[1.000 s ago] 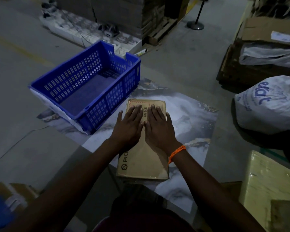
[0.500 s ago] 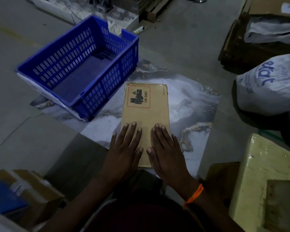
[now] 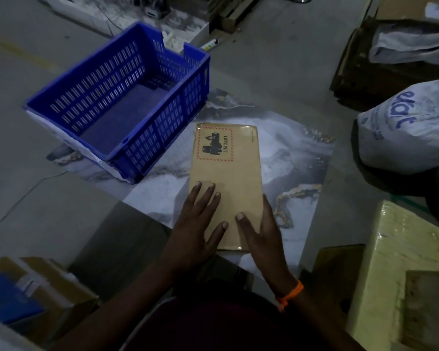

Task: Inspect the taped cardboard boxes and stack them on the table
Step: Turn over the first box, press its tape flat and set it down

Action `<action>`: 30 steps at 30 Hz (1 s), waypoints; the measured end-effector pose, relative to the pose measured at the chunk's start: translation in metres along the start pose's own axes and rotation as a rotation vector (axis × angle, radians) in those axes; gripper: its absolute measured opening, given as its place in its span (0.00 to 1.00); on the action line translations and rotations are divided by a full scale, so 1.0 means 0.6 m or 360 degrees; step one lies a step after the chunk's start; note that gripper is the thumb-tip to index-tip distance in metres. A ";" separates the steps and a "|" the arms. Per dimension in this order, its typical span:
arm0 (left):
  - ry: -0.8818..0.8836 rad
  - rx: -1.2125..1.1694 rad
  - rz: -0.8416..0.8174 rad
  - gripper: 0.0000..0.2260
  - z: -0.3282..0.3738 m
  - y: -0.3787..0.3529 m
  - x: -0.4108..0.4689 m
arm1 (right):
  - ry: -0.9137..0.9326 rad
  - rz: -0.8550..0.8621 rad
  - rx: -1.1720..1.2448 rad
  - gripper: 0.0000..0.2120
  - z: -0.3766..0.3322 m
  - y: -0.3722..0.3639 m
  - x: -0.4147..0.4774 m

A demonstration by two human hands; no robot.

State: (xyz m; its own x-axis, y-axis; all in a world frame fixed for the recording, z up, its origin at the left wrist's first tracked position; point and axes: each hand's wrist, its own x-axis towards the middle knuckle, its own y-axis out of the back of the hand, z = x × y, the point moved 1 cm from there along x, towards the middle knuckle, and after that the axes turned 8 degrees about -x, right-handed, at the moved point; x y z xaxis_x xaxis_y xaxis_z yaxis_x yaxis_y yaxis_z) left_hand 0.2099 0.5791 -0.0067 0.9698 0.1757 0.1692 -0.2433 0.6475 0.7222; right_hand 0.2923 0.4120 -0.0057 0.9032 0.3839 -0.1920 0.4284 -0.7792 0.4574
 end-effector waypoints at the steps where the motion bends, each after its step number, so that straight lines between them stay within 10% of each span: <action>1: -0.0032 -0.0030 0.0026 0.29 0.004 -0.005 0.006 | -0.0044 0.0011 0.0098 0.31 -0.002 0.009 0.004; 11: -0.0280 -0.0188 -0.0027 0.30 0.044 -0.083 0.068 | 0.0237 0.0154 -0.0356 0.29 -0.037 0.134 0.042; 22: 0.0290 -0.0637 -0.0018 0.32 -0.028 -0.012 0.012 | 0.0493 -0.0219 -0.0513 0.34 -0.007 -0.006 0.037; 26: 0.0435 -0.0828 -0.0034 0.33 -0.036 0.007 0.007 | 0.0025 -0.0074 -0.1234 0.45 0.039 0.031 0.082; 30: 0.0500 -0.0869 0.0025 0.33 -0.070 -0.008 -0.006 | -0.0181 -0.0151 -0.0991 0.51 0.070 0.062 0.106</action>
State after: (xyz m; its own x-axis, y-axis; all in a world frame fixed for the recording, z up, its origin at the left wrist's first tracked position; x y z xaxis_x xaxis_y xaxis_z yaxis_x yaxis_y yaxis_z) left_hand 0.2067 0.6066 -0.0391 0.9348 0.3439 -0.0884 -0.3116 0.9138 0.2605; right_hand 0.3666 0.3864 -0.0373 0.8738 0.3557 -0.3315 0.4421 -0.2977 0.8461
